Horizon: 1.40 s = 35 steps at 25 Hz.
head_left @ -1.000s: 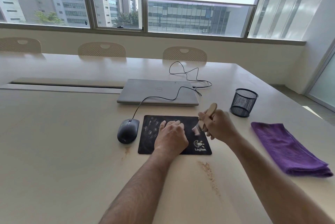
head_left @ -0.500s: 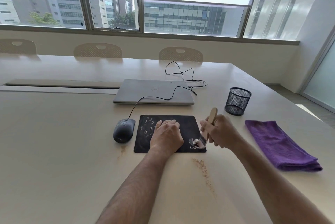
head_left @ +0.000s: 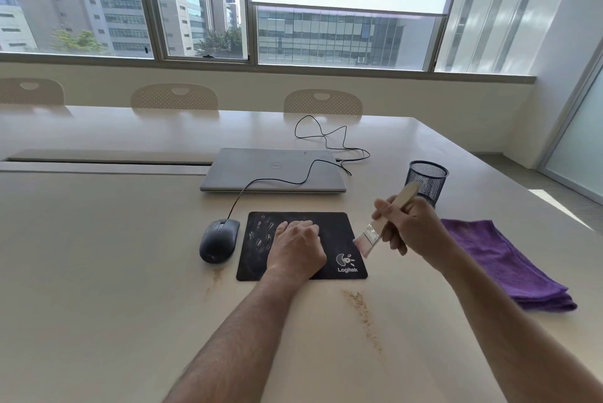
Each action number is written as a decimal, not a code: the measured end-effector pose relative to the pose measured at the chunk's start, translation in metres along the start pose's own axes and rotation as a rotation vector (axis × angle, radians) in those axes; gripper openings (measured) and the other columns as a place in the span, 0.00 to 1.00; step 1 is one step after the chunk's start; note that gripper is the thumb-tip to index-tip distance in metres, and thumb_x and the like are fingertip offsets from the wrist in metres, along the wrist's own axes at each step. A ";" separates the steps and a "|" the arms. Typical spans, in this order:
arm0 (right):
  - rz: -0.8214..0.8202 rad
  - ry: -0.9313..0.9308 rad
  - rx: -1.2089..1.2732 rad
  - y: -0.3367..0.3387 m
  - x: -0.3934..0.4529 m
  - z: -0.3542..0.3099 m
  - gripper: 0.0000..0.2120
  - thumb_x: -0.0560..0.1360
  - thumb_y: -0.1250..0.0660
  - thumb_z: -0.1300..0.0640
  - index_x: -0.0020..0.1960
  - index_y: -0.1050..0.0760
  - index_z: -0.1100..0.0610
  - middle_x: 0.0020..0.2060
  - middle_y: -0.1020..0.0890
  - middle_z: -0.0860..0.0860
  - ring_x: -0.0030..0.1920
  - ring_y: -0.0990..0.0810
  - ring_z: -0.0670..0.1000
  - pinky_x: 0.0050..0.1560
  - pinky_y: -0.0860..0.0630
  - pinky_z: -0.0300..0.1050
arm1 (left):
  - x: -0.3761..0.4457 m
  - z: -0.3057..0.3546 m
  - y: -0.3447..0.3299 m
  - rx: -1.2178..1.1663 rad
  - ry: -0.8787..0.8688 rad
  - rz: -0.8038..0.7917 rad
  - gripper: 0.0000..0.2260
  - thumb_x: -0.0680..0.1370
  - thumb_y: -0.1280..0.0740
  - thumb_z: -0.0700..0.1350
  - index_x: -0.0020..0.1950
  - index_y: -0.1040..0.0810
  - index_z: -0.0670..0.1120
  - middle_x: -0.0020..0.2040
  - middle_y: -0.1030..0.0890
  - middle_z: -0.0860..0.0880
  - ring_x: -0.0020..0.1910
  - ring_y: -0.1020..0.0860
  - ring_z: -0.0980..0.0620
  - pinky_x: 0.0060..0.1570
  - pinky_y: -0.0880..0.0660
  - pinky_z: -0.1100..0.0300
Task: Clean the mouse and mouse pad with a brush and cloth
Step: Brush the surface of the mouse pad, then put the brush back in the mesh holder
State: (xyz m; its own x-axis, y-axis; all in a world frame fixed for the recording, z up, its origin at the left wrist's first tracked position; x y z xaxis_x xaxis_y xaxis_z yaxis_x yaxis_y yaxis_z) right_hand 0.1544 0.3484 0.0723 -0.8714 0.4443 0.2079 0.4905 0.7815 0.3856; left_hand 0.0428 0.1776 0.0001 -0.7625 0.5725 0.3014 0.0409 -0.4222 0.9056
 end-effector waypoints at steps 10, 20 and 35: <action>0.413 0.039 -0.245 0.105 0.068 -0.020 0.04 0.71 0.29 0.52 0.40 0.19 0.53 0.33 0.15 0.50 0.37 0.15 0.55 0.47 0.17 0.55 | 0.032 0.030 -0.011 -0.005 -0.043 -0.048 0.16 0.80 0.39 0.52 0.65 0.25 0.47 0.65 0.22 0.49 0.67 0.28 0.48 0.69 0.38 0.51; 0.438 0.047 -0.409 0.148 0.142 0.017 0.02 0.72 0.31 0.59 0.41 0.21 0.54 0.39 0.14 0.54 0.42 0.14 0.60 0.53 0.19 0.59 | 0.058 0.028 -0.038 0.022 0.019 -0.295 0.29 0.83 0.52 0.58 0.81 0.49 0.47 0.82 0.50 0.50 0.80 0.55 0.53 0.77 0.60 0.46; 0.272 -0.157 -0.598 0.111 0.170 0.056 0.23 0.71 0.29 0.59 0.63 0.32 0.48 0.44 0.16 0.52 0.58 0.25 0.58 0.62 0.30 0.58 | 0.059 0.026 -0.040 0.038 0.046 -0.305 0.29 0.83 0.52 0.60 0.81 0.51 0.48 0.82 0.53 0.52 0.80 0.57 0.55 0.77 0.62 0.48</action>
State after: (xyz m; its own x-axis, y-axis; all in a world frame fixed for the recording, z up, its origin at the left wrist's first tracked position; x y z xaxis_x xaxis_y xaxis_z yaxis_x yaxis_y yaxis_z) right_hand 0.0613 0.5356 0.1000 -0.6839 0.6847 0.2518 0.5630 0.2759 0.7791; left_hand 0.0132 0.2466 -0.0100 -0.7717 0.6360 0.0005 -0.1710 -0.2083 0.9630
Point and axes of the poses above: each hand's wrist, its own x-axis towards the middle knuckle, its own y-axis out of the back of the hand, z = x × y, the point moved 4 cm from there along x, towards the middle knuckle
